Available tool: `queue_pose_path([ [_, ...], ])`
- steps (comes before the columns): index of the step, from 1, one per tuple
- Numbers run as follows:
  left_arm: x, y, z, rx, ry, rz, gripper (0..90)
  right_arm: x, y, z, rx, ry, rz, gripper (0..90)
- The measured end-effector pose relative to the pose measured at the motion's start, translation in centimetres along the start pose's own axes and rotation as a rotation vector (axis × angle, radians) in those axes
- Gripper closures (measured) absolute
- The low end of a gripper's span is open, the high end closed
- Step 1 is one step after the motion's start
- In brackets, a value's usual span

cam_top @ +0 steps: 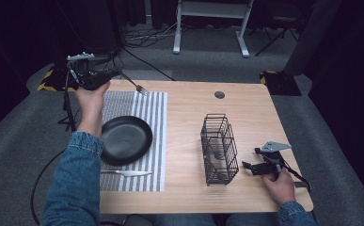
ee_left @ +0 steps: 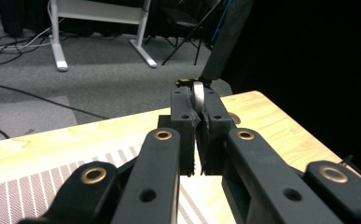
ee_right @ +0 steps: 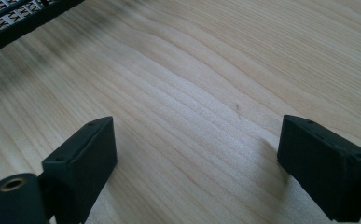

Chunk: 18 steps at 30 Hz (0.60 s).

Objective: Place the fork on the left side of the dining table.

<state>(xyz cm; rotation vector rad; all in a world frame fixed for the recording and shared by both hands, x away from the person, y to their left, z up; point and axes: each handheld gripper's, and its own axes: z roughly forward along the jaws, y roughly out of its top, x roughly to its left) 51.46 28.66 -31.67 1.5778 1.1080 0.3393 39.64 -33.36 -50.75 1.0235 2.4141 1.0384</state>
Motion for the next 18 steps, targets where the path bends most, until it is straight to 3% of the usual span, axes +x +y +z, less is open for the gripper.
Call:
queue_pose_path([
  [7, 1.5, -0.8, 0.7, 0.019, 0.041, -0.026, 86.4, 0.0, 0.0, 0.0, 0.0, 0.0, 0.0, 11.8],
  [10, 2.8, -1.7, 1.0, 0.019, 0.054, -0.079, 86.4, 0.0, 0.0, 0.0, 0.0, 0.0, 0.0, 11.8],
  [18, 3.9, -3.2, 2.4, 0.043, 0.074, -0.133, 86.3, 0.0, 0.0, 0.0, 0.0, 0.0, 0.0, 11.8],
])
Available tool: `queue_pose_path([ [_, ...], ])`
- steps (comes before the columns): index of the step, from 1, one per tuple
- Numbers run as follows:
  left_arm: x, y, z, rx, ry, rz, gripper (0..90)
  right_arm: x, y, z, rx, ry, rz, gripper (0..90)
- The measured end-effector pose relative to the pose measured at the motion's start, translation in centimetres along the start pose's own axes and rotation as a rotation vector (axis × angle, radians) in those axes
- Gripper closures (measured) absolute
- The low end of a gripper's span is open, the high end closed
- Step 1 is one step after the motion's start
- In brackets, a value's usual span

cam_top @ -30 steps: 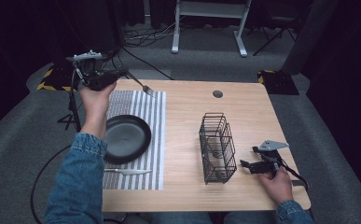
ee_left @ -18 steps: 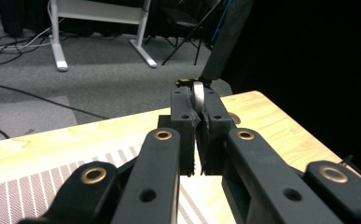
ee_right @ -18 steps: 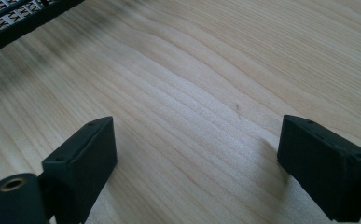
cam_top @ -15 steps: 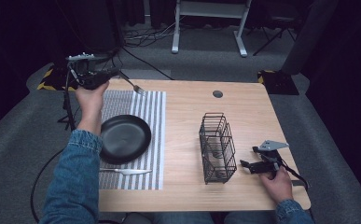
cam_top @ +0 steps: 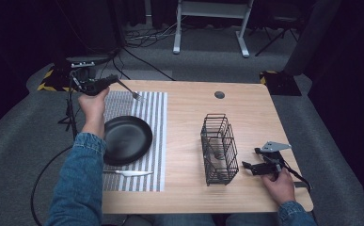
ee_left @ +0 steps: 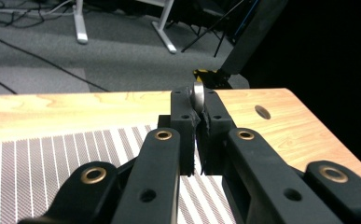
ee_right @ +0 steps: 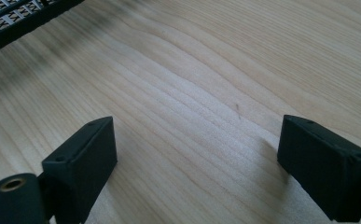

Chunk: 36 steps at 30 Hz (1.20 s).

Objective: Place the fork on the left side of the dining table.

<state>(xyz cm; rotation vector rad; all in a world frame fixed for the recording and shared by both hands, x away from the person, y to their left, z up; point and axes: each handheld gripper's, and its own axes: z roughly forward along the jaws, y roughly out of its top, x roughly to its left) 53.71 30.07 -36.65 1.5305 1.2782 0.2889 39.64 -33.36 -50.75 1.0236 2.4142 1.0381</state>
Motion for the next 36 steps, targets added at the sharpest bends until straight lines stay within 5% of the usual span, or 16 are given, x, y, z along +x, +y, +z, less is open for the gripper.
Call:
queue_pose_path([
  [7, 0.8, -1.2, 1.0, 0.033, 0.03, -0.024, 86.4, 0.0, 0.0, 0.0, 0.0, 0.0, 0.0, 11.8],
  [12, 1.0, -1.6, 1.6, 0.057, 0.062, -0.004, 86.4, 0.0, 0.0, 0.0, 0.0, 0.0, 0.0, 11.8],
  [16, 1.2, -2.0, 2.0, 0.063, 0.035, -0.037, 86.3, 0.0, 0.0, 0.0, 0.0, 0.0, 0.0, 11.8],
  [26, 0.6, -2.6, 2.8, 0.078, 0.013, -0.035, 86.3, 0.0, 0.0, 0.0, 0.0, 0.0, 0.0, 11.8],
  [36, 1.6, -3.4, 2.8, 0.081, 0.023, -0.089, 85.7, 0.0, 0.0, 0.0, 0.0, 0.0, 0.0, 11.8],
])
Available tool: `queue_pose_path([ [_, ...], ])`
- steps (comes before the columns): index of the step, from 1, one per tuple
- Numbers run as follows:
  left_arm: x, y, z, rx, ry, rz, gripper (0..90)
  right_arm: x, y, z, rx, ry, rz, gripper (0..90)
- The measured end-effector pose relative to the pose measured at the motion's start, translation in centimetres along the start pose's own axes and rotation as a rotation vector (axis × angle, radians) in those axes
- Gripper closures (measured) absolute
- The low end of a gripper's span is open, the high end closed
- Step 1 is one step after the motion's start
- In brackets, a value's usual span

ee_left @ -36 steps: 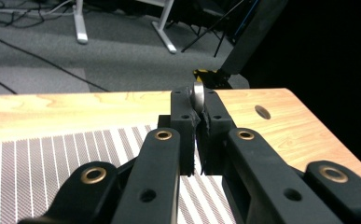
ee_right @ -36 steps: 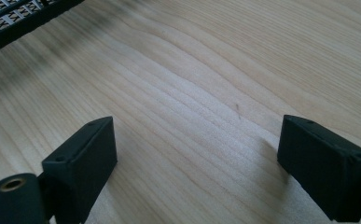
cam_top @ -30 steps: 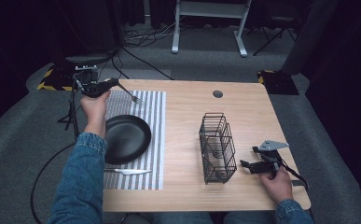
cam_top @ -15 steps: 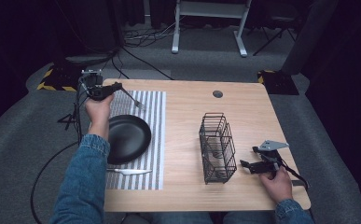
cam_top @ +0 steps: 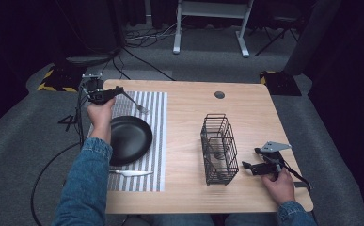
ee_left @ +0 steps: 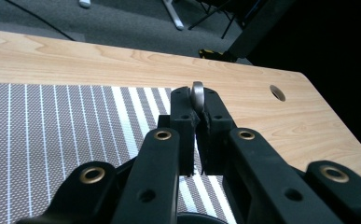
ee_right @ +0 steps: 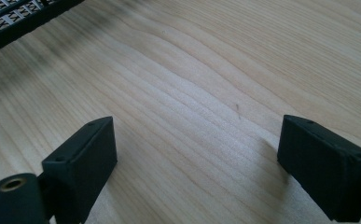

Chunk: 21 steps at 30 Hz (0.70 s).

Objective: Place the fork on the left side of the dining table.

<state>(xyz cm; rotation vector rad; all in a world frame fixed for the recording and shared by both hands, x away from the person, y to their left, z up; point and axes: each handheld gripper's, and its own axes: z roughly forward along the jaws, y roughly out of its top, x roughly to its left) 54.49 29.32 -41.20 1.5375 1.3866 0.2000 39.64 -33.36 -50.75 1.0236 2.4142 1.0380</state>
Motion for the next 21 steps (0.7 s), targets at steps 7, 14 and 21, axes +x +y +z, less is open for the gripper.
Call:
queue_pose_path([
  [7, 1.0, -0.2, 0.1, 0.015, 0.06, 0.003, 77.9, 0.0, 0.0, 0.0, 0.0, 0.0, 0.0, 11.8],
  [14, 2.1, -0.3, 0.3, 0.02, 0.095, -0.018, 67.4, 0.0, 0.0, 0.0, 0.0, 0.0, 0.0, 11.8],
  [21, 3.4, -0.7, 0.6, 0.047, 0.095, -0.042, 62.5, 0.0, 0.0, 0.0, 0.0, 0.0, 0.0, 11.9],
])
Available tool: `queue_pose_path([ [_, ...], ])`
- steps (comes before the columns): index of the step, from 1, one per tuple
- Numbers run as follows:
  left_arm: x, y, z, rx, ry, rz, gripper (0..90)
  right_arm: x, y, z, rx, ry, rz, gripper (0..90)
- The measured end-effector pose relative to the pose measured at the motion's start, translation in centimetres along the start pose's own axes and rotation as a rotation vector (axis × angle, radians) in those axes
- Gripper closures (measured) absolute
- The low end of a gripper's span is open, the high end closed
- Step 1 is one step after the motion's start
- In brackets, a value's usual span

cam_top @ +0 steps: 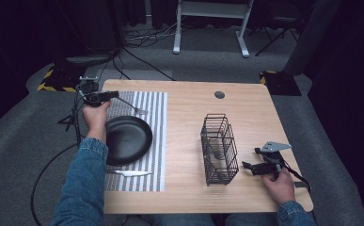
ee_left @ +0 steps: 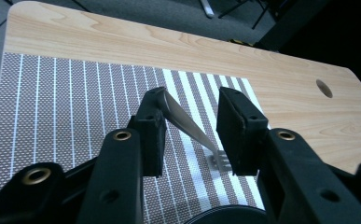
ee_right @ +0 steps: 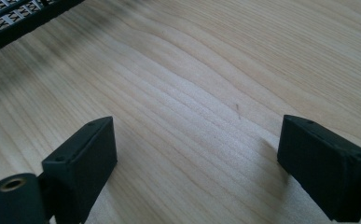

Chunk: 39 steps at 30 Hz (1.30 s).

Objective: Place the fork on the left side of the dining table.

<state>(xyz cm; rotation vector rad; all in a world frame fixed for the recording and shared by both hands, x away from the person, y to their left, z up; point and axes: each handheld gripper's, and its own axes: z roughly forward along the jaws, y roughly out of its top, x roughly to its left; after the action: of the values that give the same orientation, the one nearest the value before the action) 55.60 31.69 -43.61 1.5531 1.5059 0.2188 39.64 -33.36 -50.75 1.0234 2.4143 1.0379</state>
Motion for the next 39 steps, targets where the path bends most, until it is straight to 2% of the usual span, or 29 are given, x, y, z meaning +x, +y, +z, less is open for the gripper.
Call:
queue_pose_path([
  [10, 0.6, -0.9, 0.7, 0.037, -0.019, -0.019, 61.3, 0.0, 0.0, 0.0, 0.0, 0.0, 0.0, 11.8],
  [15, 0.9, -1.1, 0.8, 0.049, -0.009, -0.02, 60.4, 0.0, 0.0, 0.0, 0.0, 0.0, 0.0, 11.9],
  [21, 1.8, -1.6, 0.6, 0.057, -0.001, -0.047, 59.5, 0.0, 0.0, 0.0, 0.0, 0.0, 0.0, 11.8],
  [24, 2.3, -1.7, 0.5, 0.064, 0.029, -0.052, 58.1, 0.0, 0.0, 0.0, 0.0, 0.0, 0.0, 11.8],
  [32, 2.9, -1.9, 1.0, 0.071, 0.022, -0.085, 58.0, 0.0, 0.0, 0.0, 0.0, 0.0, 0.0, 11.8],
  [39, 3.1, -1.6, 1.5, 0.073, 0.03, -0.084, 56.8, 0.1, 0.0, 0.0, 0.0, -0.003, 0.002, 11.9],
])
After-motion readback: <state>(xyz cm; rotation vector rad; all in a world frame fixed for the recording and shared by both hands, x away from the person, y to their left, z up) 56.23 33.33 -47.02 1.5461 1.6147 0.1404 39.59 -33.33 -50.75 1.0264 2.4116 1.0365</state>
